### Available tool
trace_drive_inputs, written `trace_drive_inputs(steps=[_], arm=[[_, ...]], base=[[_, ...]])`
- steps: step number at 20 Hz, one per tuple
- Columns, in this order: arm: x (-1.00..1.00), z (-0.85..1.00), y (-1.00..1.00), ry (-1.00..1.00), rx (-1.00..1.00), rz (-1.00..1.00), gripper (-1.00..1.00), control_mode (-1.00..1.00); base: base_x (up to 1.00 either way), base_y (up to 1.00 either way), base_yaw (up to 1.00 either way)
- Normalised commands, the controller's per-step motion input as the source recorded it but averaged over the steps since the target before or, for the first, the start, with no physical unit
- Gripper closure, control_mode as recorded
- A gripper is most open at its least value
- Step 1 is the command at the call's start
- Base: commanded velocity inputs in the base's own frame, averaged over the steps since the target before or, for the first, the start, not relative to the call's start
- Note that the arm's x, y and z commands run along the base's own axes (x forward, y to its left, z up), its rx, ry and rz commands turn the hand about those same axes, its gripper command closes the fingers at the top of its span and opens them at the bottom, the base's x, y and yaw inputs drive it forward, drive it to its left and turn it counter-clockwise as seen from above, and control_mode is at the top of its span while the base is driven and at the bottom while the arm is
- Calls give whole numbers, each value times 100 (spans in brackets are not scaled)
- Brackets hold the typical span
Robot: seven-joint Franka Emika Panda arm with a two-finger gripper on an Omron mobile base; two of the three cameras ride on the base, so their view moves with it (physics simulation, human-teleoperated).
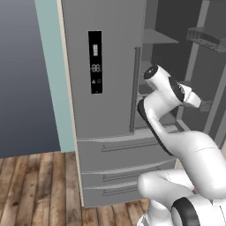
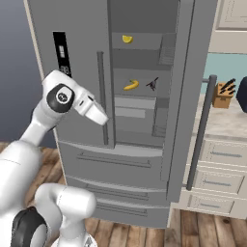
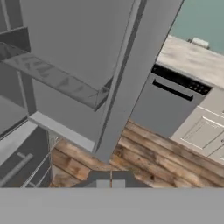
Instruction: Open the fridge, remove the banana, lemon wedge, and fish, and place them on any counter.
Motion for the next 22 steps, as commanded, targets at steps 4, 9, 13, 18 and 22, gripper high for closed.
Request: trace_drive_inputs(steps=[4, 9, 13, 18, 22], arm=[[-29, 58, 19, 0, 37, 41, 100, -100], [-2, 5, 28, 6, 12, 52, 100, -100], [6, -20, 38, 2, 0, 53, 100, -100], [0, -4, 33, -19, -3, 42, 100, -100], [1, 5, 33, -31, -3, 15, 100, -100]], base=[[0, 0, 0], [0, 0, 0], [0, 0, 0], [0, 0, 0], [0, 0, 0]])
